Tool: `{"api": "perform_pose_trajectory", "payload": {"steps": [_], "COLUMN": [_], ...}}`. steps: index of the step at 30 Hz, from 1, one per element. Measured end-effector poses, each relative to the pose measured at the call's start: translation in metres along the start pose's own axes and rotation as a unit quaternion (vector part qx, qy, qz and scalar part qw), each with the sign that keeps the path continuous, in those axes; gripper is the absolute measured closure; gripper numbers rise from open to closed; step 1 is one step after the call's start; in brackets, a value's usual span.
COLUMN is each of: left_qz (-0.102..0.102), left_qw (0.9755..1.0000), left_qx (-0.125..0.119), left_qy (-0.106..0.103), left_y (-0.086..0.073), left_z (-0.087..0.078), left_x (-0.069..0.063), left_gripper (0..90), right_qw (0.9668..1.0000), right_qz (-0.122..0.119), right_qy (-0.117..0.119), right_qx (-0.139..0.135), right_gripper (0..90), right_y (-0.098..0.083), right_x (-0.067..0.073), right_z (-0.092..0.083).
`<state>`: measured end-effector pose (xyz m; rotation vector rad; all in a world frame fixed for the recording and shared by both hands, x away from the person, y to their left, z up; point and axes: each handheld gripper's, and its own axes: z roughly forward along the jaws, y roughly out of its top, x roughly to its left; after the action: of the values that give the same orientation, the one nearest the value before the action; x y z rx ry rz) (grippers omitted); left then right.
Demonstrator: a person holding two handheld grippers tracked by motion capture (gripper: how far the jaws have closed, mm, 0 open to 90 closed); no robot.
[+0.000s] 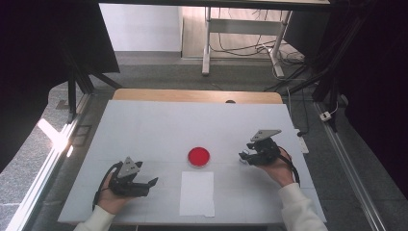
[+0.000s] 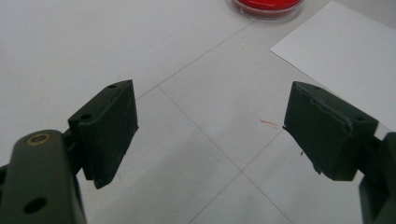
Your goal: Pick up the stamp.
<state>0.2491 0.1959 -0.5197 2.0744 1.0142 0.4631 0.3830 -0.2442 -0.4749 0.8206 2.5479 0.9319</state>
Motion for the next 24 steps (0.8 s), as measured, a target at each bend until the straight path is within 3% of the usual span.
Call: {"api": "perform_pose_trajectory", "payload": {"steps": [16, 24], "left_qz": [0.001, 0.002], "left_qw": [1.0000, 1.0000], "left_qx": [0.004, 0.005], "left_qy": [-0.001, -0.001], "left_y": [-0.0007, -0.0010], "left_z": [0.0009, 0.0013], "left_x": [-0.0001, -0.0003], "left_gripper": [17.6, 17.6], "right_qw": [0.9999, 0.9998], "right_qz": [-0.013, -0.016], "right_qy": [-0.001, 0.010], "right_qx": [0.006, 0.009], "right_gripper": [61.9, 72.6], "right_y": [-0.0039, -0.0047], "right_x": [-0.0002, -0.0001], "right_z": [0.0051, 0.0051]}}
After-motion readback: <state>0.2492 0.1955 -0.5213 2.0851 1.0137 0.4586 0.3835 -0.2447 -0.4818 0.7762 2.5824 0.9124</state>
